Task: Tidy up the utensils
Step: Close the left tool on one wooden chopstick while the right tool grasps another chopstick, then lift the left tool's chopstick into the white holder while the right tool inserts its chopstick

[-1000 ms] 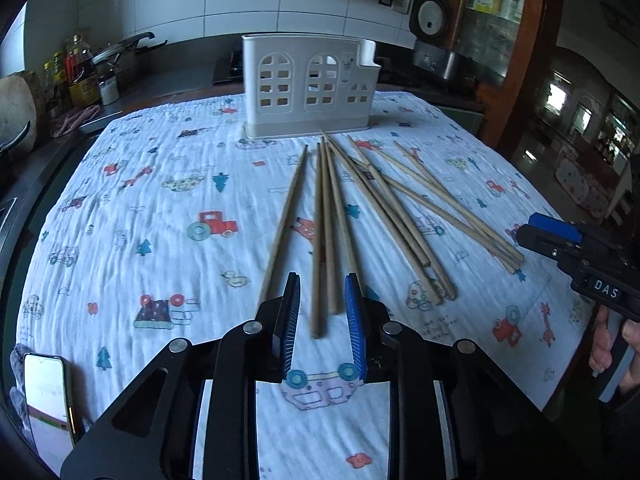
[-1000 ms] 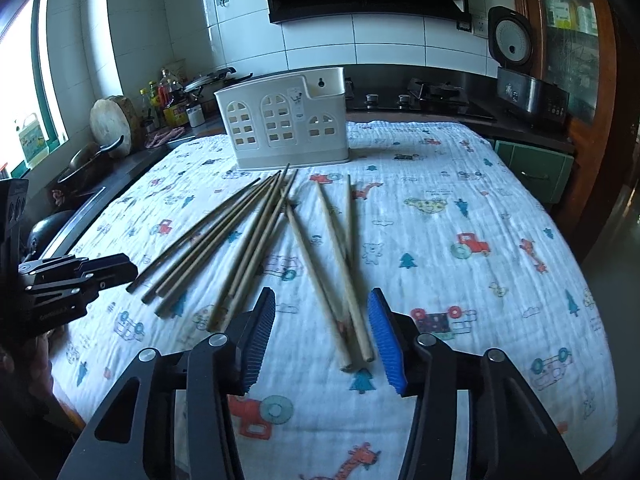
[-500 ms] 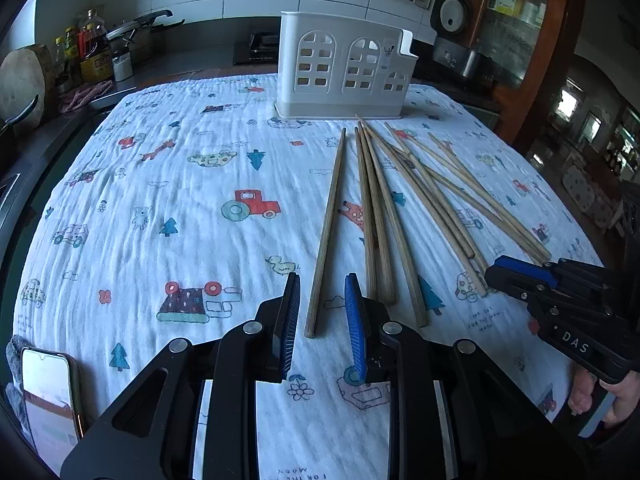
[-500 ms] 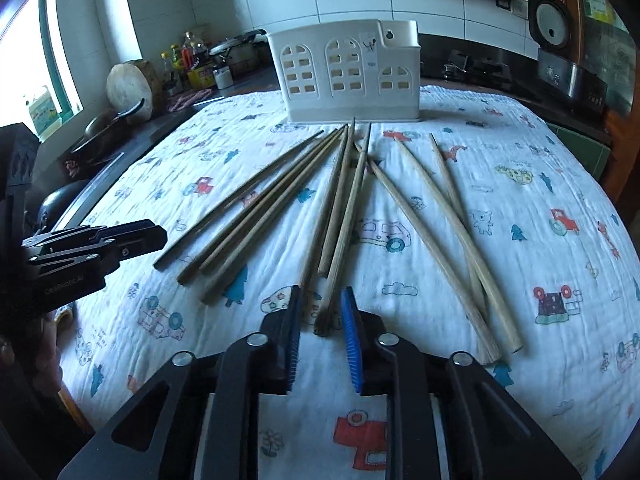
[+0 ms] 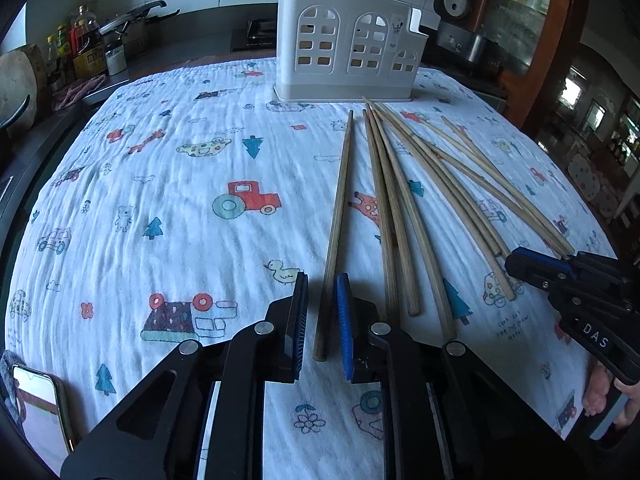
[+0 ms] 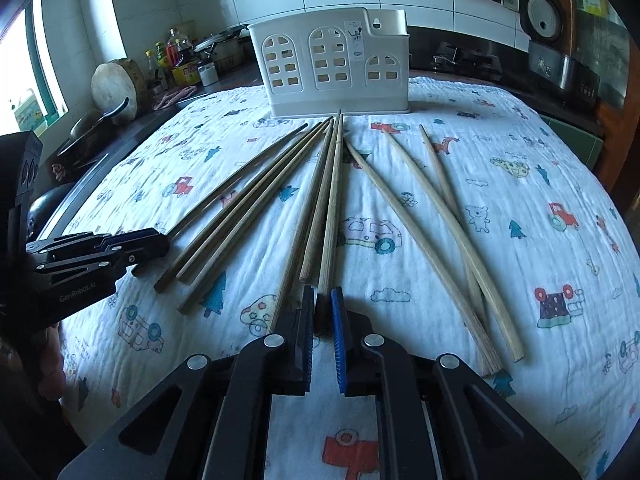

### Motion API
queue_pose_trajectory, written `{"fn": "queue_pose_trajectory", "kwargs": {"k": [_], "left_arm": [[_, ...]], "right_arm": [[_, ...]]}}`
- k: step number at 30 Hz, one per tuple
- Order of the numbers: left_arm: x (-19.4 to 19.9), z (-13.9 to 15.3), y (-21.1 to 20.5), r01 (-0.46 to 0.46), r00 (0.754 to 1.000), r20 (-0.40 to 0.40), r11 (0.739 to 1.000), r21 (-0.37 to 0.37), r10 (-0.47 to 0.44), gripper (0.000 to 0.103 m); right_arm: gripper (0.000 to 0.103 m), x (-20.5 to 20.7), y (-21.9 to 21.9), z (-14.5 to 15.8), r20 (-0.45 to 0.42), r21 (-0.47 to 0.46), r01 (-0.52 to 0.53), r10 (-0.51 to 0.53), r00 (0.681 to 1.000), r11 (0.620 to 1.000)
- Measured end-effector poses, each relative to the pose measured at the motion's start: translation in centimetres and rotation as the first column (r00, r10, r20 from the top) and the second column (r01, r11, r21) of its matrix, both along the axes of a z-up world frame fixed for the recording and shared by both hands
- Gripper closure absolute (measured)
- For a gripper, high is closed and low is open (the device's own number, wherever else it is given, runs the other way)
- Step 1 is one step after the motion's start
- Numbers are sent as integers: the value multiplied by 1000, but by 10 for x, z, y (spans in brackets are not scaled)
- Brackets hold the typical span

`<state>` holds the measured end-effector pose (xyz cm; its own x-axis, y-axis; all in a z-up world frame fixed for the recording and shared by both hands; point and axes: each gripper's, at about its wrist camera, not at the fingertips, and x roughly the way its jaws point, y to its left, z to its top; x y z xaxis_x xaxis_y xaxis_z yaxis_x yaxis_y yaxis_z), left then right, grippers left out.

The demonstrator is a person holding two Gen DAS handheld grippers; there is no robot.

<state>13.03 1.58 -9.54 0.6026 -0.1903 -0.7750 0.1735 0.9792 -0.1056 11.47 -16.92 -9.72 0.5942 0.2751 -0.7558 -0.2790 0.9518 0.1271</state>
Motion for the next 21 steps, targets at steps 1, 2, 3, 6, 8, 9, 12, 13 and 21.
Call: {"fn": "queue_pose_trajectory", "kwargs": {"k": [1, 2, 3, 6, 8, 9, 12, 13, 21], "left_arm": [[0, 0, -1, -1, 1000, 0, 1000, 7, 1, 89], [1, 0, -3, -1, 1000, 0, 1000, 11, 1, 89], [2, 0, -4, 2, 1000, 2, 1000, 17, -2, 89], [4, 0, -10, 4, 1000, 11, 999, 49, -4, 89], [6, 0, -12, -4, 1000, 16, 998, 64, 3, 95], [6, 0, -12, -6, 1000, 15, 998, 67, 5, 95], [4, 7, -11, -14, 999, 32, 998, 57, 13, 97], [2, 12, -10, -15, 999, 45, 998, 60, 12, 97], [-11, 71, 1, -6, 986, 167, 1000, -5, 7, 97]], "right_arm": [[94, 1, 1, 0, 1, -8, 0, 0, 1000, 1000], [94, 2, 2, -1, 2, -12, 0, 0, 1000, 1000], [94, 3, 2, -1, 2, -12, 1, -1, 1000, 1000], [94, 5, 2, -1, 3, -12, 1, -1, 1000, 1000], [94, 6, 0, -1, -1, 5, 4, -4, 1000, 1000], [95, 6, 0, 0, 0, 7, 4, -4, 1000, 1000], [95, 5, -2, 6, 20, 1, 13, -13, 1000, 1000], [95, 4, -4, 11, 32, -1, 15, -15, 999, 1000], [95, -3, -20, 81, 210, -3, 8, -7, 978, 1000]]}}
